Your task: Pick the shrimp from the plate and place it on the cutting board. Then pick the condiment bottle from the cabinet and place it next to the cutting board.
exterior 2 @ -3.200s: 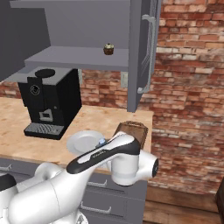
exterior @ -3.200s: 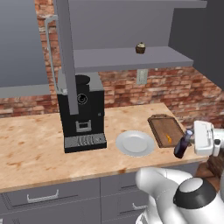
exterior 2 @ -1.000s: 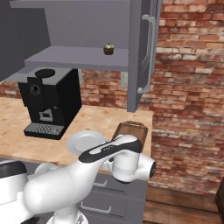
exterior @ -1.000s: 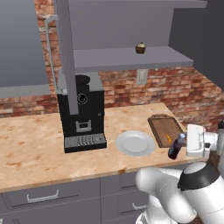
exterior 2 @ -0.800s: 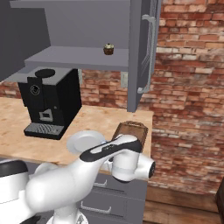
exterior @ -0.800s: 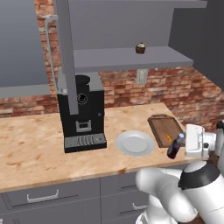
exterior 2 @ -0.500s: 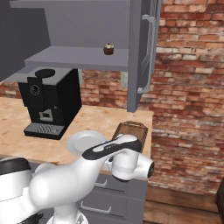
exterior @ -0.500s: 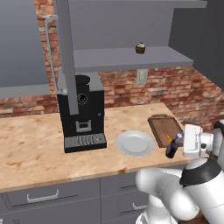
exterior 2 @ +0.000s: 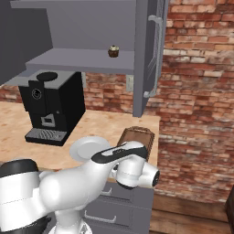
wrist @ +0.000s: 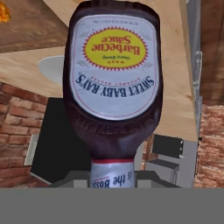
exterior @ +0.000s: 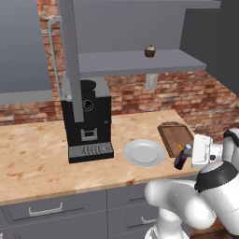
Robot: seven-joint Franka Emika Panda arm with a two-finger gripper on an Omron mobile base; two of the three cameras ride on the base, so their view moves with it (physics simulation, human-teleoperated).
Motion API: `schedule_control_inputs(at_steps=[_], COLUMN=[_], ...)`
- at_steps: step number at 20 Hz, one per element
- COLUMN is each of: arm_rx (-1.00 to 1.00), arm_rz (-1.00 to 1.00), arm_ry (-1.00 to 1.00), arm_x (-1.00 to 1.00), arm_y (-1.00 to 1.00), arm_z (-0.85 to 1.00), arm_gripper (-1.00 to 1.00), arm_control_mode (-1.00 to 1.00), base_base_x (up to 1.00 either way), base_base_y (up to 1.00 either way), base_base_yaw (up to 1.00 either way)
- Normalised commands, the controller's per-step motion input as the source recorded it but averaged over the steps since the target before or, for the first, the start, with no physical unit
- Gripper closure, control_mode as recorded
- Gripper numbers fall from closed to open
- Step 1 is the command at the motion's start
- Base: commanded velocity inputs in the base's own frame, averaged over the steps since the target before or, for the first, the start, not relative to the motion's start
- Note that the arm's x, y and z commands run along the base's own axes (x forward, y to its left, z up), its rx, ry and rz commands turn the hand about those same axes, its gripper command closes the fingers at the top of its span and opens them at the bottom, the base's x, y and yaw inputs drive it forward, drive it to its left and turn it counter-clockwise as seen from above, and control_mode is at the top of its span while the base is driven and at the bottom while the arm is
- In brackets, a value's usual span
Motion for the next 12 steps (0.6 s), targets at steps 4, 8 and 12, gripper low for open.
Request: schedule_control_inputs(at_steps=[4, 8, 12], arm_rx=[0.00, 0.00, 0.00], arm_rz=[0.00, 0.00, 0.00], arm_ry=[0.00, 0.00, -0.01], arm_x=[0.16, 0.18, 0.18], arm_y=[0.00, 0.00, 0.00], arm_z=[-0.21, -0.22, -0.21], arm_gripper=[1.00, 1.00, 1.00], arm_control_mode=[-1.00, -1.00, -1.00], base_base_x=[0.00, 0.00, 0.00], base_base_y=[0.00, 0.00, 0.00], base_base_yaw=[0.00, 0.00, 0.00])
